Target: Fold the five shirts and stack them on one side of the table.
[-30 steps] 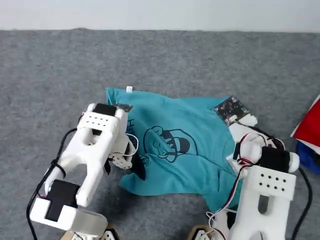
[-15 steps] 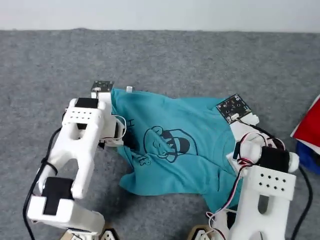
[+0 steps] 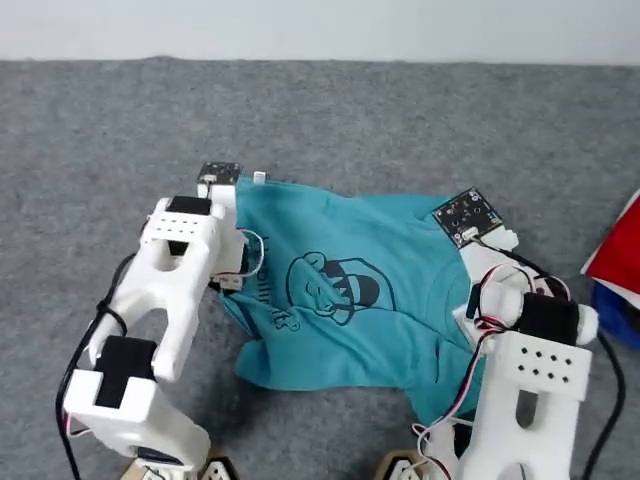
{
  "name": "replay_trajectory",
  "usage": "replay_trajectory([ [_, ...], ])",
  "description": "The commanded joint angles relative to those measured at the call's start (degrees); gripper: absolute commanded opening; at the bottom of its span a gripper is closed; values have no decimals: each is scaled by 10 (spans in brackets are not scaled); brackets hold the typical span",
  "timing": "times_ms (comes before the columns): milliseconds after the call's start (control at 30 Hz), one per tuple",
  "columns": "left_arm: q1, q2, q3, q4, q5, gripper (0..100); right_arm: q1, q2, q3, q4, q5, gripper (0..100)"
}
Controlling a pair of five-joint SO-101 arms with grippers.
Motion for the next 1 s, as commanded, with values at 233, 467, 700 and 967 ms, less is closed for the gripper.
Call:
replay_trajectory([
  [233,-145,-1,-62,-4,-121,15,7,-15,42,-18,-8,357],
  [467,-137,-7,-63,79,-128,288,5,14,52,-157,-9,357],
  [700,-149,-47,-137,262,-128,562,4,187,24,-317,-9,356],
  [967,-156,-130,-167,271,-127,463,-18,437,-116,-337,-8,195],
])
